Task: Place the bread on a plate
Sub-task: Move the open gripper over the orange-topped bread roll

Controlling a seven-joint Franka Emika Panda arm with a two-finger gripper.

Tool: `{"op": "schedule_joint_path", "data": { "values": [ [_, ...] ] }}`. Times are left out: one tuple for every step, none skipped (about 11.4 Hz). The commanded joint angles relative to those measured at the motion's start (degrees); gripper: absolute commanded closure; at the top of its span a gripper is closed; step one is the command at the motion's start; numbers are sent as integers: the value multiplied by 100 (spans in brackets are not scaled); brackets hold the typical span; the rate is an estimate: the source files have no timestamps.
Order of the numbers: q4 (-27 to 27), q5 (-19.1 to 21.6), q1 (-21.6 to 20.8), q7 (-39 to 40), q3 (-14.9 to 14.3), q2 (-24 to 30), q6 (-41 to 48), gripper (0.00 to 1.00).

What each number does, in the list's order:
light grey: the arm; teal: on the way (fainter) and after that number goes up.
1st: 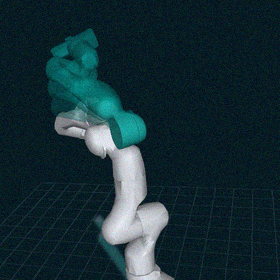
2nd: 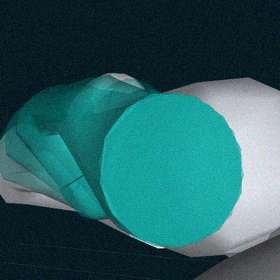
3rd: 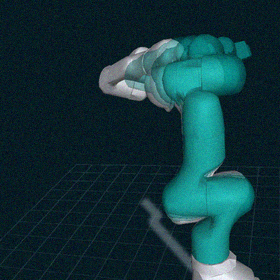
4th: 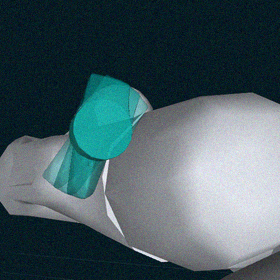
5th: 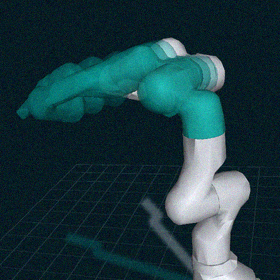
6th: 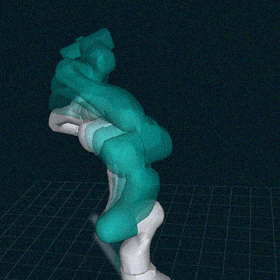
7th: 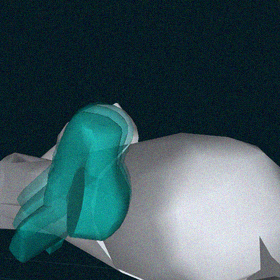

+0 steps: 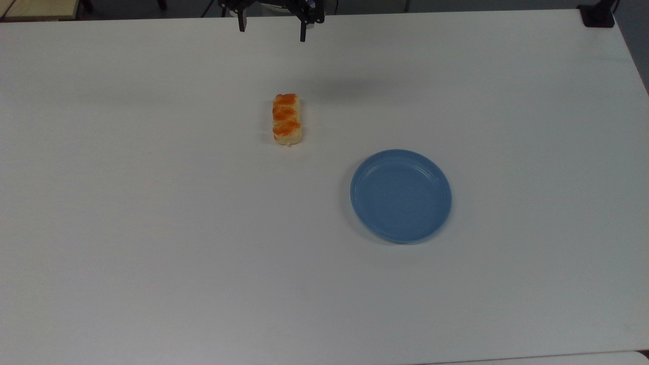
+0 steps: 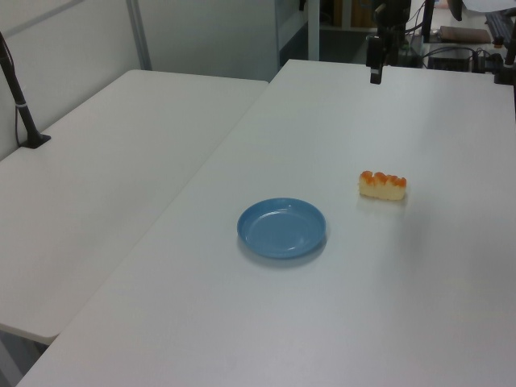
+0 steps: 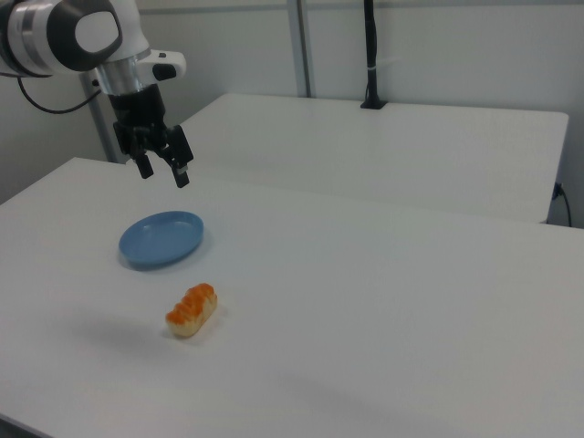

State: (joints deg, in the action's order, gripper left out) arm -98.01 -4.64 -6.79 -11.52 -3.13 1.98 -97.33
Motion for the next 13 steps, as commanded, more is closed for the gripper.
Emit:
{"op": "schedule_joint_path", "data": {
  "values": [
    [1, 130, 11, 176, -30, 66, 162, 0],
    [1, 130, 11, 177, -39, 66, 162, 0],
    [1, 130, 11, 177, -39, 66, 170, 0],
    [1, 130, 11, 177, -39, 66, 170, 0],
    [1, 165, 11, 177, -39, 74, 170, 0],
    [1, 192, 11, 177, -39, 75, 170, 0],
    [1, 192, 37, 177, -39, 75, 136, 0],
    [-33, 227, 98, 229, -22, 83, 92, 0],
    [-77, 288, 186, 543, -13, 83, 83, 0],
    [-269, 297, 187, 842, -4, 101, 48, 0],
    [-497, 306, 195, 880, 5, 153, -101, 0],
    [-917, 297, 195, 880, 14, 197, -494, 0],
    [-1356, 289, 187, 880, 14, 215, -933, 0]
  ]
}}
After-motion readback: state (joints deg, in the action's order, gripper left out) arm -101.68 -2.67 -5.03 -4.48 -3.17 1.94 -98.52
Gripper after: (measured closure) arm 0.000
